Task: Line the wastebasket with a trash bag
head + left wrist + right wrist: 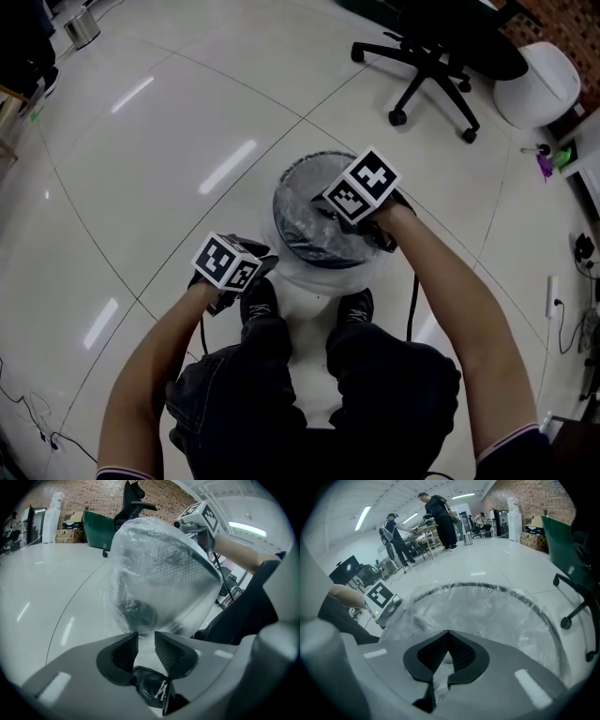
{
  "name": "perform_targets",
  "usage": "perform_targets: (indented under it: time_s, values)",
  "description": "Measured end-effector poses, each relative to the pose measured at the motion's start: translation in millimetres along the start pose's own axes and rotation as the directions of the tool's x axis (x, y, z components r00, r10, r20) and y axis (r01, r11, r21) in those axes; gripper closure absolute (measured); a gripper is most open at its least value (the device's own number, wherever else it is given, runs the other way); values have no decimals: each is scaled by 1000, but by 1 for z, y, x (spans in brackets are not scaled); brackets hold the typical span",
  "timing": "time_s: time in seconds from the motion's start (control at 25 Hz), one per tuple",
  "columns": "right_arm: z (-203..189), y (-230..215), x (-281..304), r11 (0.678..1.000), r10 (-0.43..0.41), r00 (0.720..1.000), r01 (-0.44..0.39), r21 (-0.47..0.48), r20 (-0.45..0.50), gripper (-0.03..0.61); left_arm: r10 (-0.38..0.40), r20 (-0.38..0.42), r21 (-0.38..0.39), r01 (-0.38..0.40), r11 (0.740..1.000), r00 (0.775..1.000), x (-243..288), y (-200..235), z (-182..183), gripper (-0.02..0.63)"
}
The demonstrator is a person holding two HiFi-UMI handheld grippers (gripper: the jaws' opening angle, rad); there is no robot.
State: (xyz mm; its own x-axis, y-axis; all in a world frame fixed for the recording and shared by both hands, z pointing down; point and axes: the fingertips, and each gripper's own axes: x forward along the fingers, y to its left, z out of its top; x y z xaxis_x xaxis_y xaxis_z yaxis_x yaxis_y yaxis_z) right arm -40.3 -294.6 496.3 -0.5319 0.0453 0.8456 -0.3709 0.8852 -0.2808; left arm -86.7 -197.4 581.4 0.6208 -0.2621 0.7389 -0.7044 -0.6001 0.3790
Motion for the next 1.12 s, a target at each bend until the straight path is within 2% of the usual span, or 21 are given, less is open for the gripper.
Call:
perform_targets:
  time_s: [0.16,0.8,1.12]
  values:
    - [0,-9,20,999,-26,999,27,34,-37,577,-10,-7,-18,10,1000,1000,6,6,-11,499]
    - [-17,-39,73,991,-81,996,77,106,32,577,-57,30,-46,58,997,998,21,3,-10,499]
    - [-26,-48,93,988,-115,993,114,101,5,577,-60,54,-66,63,996,997,23,1,-9,499]
